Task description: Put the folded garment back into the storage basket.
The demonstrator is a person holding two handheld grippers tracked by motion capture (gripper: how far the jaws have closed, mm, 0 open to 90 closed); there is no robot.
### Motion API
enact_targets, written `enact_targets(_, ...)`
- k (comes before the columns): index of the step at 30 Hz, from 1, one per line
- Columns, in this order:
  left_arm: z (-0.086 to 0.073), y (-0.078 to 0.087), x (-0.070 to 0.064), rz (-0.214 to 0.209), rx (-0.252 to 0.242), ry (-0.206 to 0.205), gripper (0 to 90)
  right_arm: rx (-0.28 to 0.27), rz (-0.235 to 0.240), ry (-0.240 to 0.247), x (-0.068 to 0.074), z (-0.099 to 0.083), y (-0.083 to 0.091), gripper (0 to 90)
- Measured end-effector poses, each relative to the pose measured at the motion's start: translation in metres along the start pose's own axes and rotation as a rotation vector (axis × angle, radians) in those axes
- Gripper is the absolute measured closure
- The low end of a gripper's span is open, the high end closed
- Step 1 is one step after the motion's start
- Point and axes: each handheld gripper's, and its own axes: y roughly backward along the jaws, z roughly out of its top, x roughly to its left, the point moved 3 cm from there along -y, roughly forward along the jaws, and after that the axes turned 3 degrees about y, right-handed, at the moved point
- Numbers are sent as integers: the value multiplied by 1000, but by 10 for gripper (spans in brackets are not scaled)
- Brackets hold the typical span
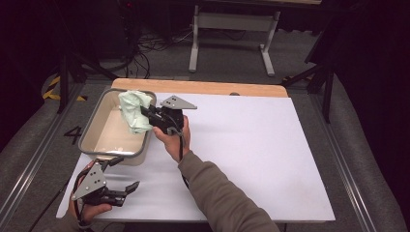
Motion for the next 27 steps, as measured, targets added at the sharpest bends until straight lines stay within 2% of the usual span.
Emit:
enact_targets(16,-1,-2,-1,-5,8,-3,100,34,11,0,10,-13,-24,773)
enact_targets(27,0,0,-2,-17,-5,-8,93,55,-7,-8,13,-21,-36,771)
